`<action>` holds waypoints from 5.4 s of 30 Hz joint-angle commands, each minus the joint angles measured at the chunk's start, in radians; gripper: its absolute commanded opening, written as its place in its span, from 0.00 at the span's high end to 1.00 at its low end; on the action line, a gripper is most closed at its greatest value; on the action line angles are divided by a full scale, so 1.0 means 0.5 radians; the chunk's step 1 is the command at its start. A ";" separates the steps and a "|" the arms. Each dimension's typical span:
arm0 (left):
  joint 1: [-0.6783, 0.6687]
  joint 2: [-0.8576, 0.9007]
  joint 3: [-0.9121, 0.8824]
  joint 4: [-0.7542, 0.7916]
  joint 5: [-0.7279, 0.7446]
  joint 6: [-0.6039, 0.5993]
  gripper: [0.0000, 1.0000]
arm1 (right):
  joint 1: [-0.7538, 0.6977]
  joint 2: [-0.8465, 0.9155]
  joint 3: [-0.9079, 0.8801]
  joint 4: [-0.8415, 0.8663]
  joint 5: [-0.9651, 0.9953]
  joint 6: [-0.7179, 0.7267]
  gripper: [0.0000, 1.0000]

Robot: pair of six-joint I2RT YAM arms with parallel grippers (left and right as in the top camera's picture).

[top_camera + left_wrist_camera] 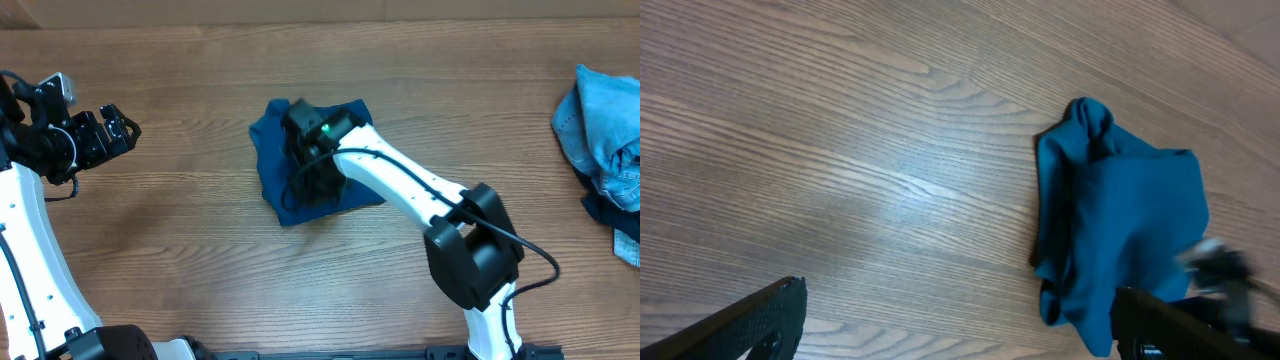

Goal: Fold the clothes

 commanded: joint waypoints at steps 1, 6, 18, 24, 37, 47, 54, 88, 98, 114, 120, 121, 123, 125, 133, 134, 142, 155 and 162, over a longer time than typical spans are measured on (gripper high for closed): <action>-0.001 0.004 -0.003 0.001 -0.011 -0.012 0.00 | 0.002 -0.229 0.246 -0.008 0.061 -0.053 0.73; -0.001 0.004 -0.003 0.001 -0.011 -0.011 0.00 | 0.002 -0.218 0.259 0.082 -0.048 -0.050 0.73; -0.001 0.004 -0.003 0.001 -0.012 -0.012 0.00 | 0.015 0.024 -0.165 0.284 -0.188 0.058 0.73; -0.001 0.004 -0.003 0.001 -0.012 -0.012 0.00 | 0.014 0.023 -0.192 0.322 -0.185 0.060 0.73; -0.001 0.004 -0.003 0.001 -0.012 -0.012 0.00 | -0.001 0.021 0.318 0.734 -0.101 0.039 0.79; -0.001 0.004 -0.003 0.001 -0.011 -0.012 0.00 | -0.018 0.260 0.317 0.938 0.226 0.040 0.79; -0.001 0.004 -0.003 0.001 -0.011 -0.012 0.00 | -0.065 0.517 0.317 0.899 0.227 0.040 0.79; -0.001 0.004 -0.003 0.001 -0.011 -0.012 0.00 | -0.329 0.117 0.062 0.177 -0.098 0.678 0.39; -0.001 0.004 -0.003 0.001 -0.012 -0.012 0.00 | -0.326 0.059 -0.125 0.368 -0.129 0.303 0.34; -0.001 0.004 -0.003 0.073 0.017 -0.289 0.00 | -0.716 -0.717 0.150 0.133 -0.128 0.211 0.12; -0.028 0.004 -0.003 0.086 0.325 -0.303 0.00 | -0.938 -0.739 0.149 -0.103 -0.129 0.210 0.08; -0.069 0.004 -0.003 0.052 0.323 -0.257 0.00 | -0.970 -0.739 0.149 -0.137 -0.129 0.210 0.08; -0.173 0.004 -0.003 -0.018 0.300 -0.226 0.00 | -1.012 -0.739 0.149 -0.176 -0.128 0.209 0.08; -0.309 0.003 -0.003 0.002 0.244 -0.227 0.00 | -1.048 -0.739 0.149 -0.204 -0.127 0.208 0.08; -0.532 0.006 -0.003 0.172 0.186 -0.673 0.00 | -1.063 -0.739 0.149 -0.214 -0.128 0.209 0.07; -0.559 0.006 -0.003 0.154 0.206 -0.723 0.00 | -1.063 -0.739 0.149 -0.214 -0.127 0.208 0.07; -1.015 0.008 -0.003 0.103 -0.246 -0.647 0.00 | -1.063 -0.736 0.126 -0.235 -0.108 0.209 0.02; -1.820 0.431 -0.003 0.156 -0.745 -0.700 0.01 | -1.272 -0.728 0.124 -0.213 -0.008 0.271 0.11; -2.007 0.748 -0.003 0.156 -0.636 -0.576 0.08 | -1.622 -0.745 0.188 -0.303 -0.239 0.245 0.11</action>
